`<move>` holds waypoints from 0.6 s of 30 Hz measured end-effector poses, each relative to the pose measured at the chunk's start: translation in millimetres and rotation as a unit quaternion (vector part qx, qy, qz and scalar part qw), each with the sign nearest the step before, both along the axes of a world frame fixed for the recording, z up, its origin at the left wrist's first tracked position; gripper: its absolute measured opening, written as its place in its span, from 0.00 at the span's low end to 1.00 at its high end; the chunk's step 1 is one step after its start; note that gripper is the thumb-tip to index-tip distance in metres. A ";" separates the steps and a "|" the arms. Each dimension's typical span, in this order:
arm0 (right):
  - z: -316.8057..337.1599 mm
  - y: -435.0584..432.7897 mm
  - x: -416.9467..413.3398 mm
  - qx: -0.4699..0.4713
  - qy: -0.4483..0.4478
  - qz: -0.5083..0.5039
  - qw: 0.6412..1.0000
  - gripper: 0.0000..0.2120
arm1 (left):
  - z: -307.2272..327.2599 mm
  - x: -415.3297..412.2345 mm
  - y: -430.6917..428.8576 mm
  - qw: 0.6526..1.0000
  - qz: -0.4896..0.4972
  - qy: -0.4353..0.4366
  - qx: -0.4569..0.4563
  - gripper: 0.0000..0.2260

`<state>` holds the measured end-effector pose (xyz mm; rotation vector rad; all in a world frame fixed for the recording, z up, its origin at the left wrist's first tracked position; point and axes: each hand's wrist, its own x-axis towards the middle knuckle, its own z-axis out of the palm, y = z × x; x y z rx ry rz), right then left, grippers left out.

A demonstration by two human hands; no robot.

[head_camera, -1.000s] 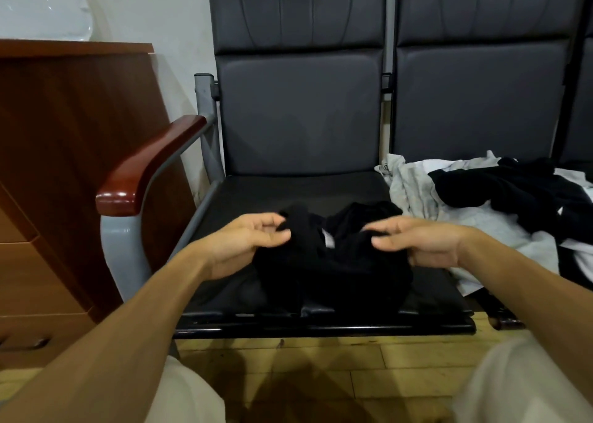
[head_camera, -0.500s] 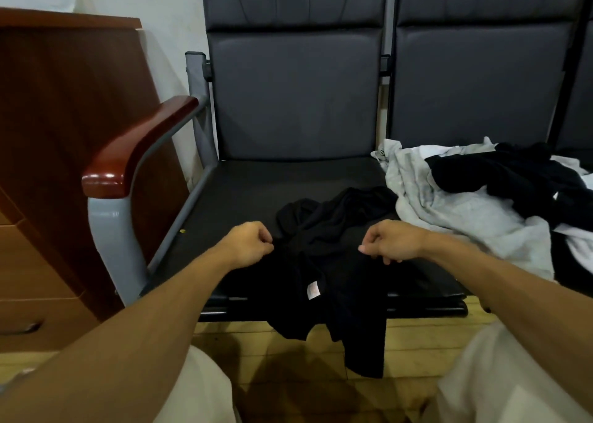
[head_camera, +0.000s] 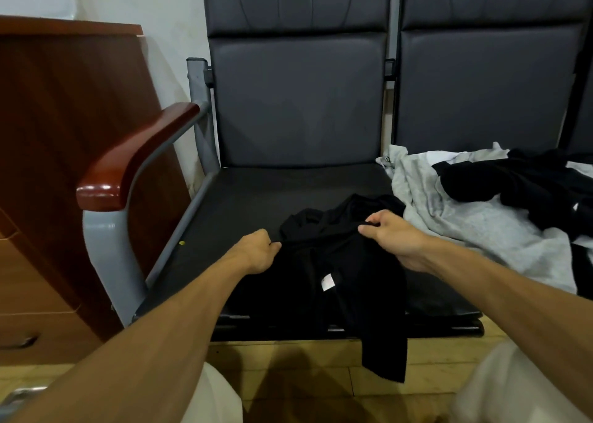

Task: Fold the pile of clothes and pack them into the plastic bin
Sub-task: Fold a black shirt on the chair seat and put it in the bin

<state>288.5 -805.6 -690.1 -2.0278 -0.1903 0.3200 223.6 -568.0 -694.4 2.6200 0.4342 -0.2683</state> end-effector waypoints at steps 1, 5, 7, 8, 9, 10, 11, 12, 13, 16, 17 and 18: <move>0.7 -1.6 3.1 0.022 -0.021 -0.037 0.999 0.04 | -0.1 -1.0 -1.2 1.000 0.016 0.000 -0.017 0.14; 10.2 -17.7 5.3 0.004 -0.154 -0.127 0.980 0.06 | 6.0 -1.8 -9.9 0.932 0.146 -0.066 -0.324 0.17; 19.0 -27.9 -2.7 -0.087 -0.246 -0.106 0.959 0.06 | 17.7 -4.2 -16.3 0.845 0.204 -0.138 -0.474 0.12; 23.9 -31.5 -8.0 -0.114 -0.284 -0.091 0.948 0.06 | 23.5 -6.1 -18.6 0.808 0.219 -0.169 -0.521 0.10; 28.1 -34.4 -12.5 -0.127 -0.307 -0.071 0.940 0.06 | 28.7 -9.2 -19.7 0.780 0.232 -0.196 -0.548 0.10; 31.5 -36.4 -17.6 -0.128 -0.313 -0.037 0.940 0.05 | 32.3 -12.4 -19.9 0.765 0.242 -0.212 -0.558 0.10; 33.4 -38.1 -21.9 -0.123 -0.295 0.016 0.947 0.05 | 35.2 -15.5 -19.3 0.763 0.250 -0.217 -0.555 0.11; 34.3 -39.5 -27.6 -0.105 -0.244 0.077 0.961 0.03 | 35.7 -18.4 -17.5 0.774 0.254 -0.213 -0.540 0.11; 34.3 -40.6 -32.3 -0.087 -0.175 0.127 0.973 0.03 | 35.3 -21.2 -15.4 0.795 0.256 -0.201 -0.513 0.11; 29.3 -44.9 -36.2 -0.128 -0.054 0.151 0.979 0.11 | 30.4 -26.3 -9.3 0.858 0.242 -0.163 -0.423 0.11; 27.0 -46.3 -34.3 -0.169 -0.062 0.142 0.973 0.10 | 29.2 -27.4 -7.7 0.869 0.232 -0.149 -0.411 0.11; 23.2 -46.3 -31.4 -0.217 -0.076 0.138 0.963 0.09 | 28.0 -28.3 -6.4 0.873 0.222 -0.139 -0.410 0.11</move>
